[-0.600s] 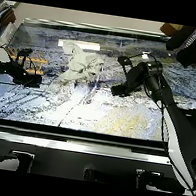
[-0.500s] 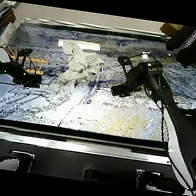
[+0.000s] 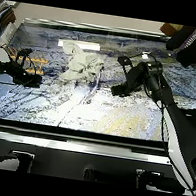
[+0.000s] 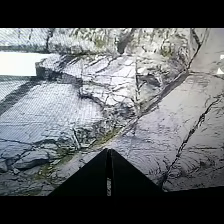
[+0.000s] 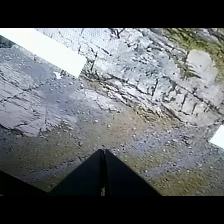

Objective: Fold the clothes and pants, and hang the long-sleeved shirts on hangers.

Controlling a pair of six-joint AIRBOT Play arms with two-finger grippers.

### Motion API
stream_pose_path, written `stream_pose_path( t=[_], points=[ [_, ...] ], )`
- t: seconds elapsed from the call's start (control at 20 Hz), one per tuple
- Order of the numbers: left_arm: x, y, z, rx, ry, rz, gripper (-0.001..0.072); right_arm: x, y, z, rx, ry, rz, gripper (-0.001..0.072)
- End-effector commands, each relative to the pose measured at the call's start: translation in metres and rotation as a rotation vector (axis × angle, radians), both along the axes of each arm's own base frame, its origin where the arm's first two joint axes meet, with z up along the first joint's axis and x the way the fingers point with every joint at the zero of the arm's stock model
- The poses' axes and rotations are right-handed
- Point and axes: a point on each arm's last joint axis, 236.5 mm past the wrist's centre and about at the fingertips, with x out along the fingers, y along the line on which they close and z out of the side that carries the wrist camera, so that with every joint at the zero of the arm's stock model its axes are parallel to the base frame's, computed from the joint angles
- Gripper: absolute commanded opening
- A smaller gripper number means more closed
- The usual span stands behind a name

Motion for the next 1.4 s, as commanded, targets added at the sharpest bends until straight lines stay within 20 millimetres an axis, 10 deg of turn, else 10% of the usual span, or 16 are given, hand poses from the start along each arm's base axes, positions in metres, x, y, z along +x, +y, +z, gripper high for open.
stream_pose_path(
  t=[0.0, 0.6, 0.65, 0.7, 0.9, 1.1, 1.35],
  points=[
    [0.000, 0.000, 0.000, 0.002, 0.001, -0.001, 0.0017, 0.000, 0.000, 0.000, 0.000, 0.000, 0.001, 0.0053],
    [0.001, -0.006, 0.000, -0.015, -0.004, -0.004, 0.0050, 0.034, 0.013, 0.013, 0.063, -0.147, -0.020, 0.0053],
    [0.011, -0.005, 0.001, -0.017, -0.039, 0.021, 0.0275, 0.037, 0.015, 0.014, 0.073, -0.164, -0.023, 0.0053],
    [0.024, -0.006, 0.001, -0.034, -0.074, 0.101, 0.0710, 0.036, 0.016, 0.015, 0.086, -0.153, -0.046, 0.0053],
    [0.129, -0.053, 0.023, -0.319, -0.369, 0.280, 0.0710, 0.024, 0.017, 0.011, 0.106, -0.079, -0.125, 0.0098],
    [0.217, -0.125, 0.003, -0.295, -0.512, 0.114, 0.0709, 0.015, 0.013, 0.007, 0.094, -0.025, -0.168, 0.0611],
    [0.249, -0.180, -0.075, -0.086, -0.491, -0.131, 0.0710, 0.015, 0.013, 0.007, 0.105, -0.013, -0.213, 0.0616]
  ],
)
